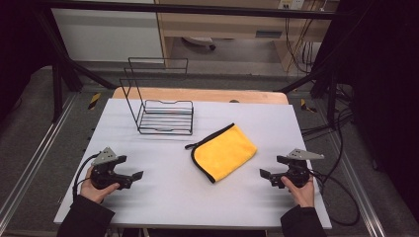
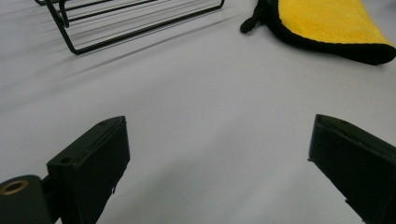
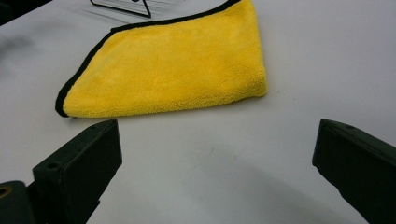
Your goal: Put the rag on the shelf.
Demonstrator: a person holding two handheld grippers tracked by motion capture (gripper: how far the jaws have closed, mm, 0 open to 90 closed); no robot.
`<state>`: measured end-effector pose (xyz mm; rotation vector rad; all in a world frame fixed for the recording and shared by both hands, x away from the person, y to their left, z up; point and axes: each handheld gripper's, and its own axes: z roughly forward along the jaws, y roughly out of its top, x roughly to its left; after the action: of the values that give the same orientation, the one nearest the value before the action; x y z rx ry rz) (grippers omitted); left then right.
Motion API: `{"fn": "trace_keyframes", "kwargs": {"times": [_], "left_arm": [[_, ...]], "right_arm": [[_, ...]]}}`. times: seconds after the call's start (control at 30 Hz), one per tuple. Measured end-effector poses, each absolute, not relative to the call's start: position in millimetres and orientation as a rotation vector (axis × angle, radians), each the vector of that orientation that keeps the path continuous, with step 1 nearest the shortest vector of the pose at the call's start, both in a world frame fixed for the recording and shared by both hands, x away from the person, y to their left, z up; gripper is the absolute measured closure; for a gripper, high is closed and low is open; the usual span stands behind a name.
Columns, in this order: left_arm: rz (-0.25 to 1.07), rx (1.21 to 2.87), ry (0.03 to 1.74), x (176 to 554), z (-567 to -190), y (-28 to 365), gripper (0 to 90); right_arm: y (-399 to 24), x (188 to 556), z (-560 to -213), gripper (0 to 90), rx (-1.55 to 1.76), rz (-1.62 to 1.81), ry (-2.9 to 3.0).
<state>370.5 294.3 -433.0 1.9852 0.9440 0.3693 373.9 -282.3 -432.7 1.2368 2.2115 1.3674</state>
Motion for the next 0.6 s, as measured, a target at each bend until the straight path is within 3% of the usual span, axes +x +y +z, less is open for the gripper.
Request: {"fn": "trace_keyframes", "kwargs": {"times": [0.6], "left_arm": [[0.378, 1.996, 0.942, 369, -434, 294, 5.0]], "right_arm": [[-244, 374, -429, 1.9, 1.175, 1.355, 2.268]]}}
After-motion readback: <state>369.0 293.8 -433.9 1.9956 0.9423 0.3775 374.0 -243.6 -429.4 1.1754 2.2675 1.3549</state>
